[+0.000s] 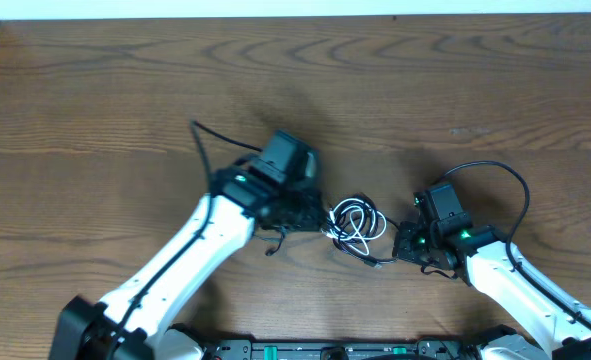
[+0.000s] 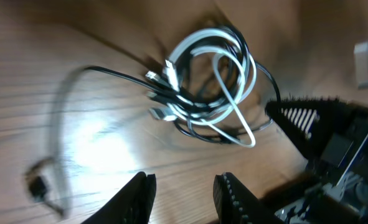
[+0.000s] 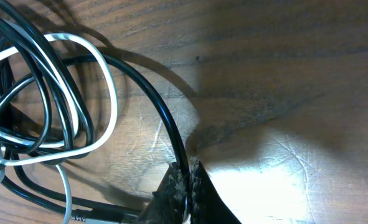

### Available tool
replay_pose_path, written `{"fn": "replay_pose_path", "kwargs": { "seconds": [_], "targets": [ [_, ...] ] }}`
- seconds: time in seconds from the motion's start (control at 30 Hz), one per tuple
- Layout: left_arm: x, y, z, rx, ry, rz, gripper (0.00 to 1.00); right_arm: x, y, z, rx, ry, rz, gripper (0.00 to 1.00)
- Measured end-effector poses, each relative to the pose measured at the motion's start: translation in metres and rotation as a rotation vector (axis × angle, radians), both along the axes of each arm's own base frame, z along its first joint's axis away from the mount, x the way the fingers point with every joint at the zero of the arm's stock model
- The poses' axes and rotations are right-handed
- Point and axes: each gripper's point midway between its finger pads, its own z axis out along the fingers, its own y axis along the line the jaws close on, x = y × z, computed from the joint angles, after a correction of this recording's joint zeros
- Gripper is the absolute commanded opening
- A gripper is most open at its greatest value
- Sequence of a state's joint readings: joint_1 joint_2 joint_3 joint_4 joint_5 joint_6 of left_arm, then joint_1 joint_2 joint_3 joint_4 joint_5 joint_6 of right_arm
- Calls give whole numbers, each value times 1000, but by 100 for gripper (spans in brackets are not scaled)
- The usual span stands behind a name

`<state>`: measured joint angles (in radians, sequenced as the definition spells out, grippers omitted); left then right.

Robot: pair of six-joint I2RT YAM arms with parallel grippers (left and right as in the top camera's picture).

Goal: Untangle cables
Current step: 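Reach the left gripper into the bundle near the right gripper and grasp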

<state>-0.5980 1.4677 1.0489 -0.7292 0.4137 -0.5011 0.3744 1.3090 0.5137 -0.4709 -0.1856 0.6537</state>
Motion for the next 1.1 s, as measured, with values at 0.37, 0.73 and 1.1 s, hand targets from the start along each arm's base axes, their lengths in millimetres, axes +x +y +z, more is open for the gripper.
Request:
{"fn": "replay_pose_path", "kwargs": {
  "seconds": [0.37,0.73,1.1],
  "targets": [
    [-26,-59,-53,8,116,-81,36,0,0,0,-1,0,0,1],
    [-35,-79,-59,-37,170,-64,36,0,0,0,-3,0,-1,1],
    [-23,-81,-59,-35,135,-13,36,0,-1,0,-3,0,-1,1]
  ]
}}
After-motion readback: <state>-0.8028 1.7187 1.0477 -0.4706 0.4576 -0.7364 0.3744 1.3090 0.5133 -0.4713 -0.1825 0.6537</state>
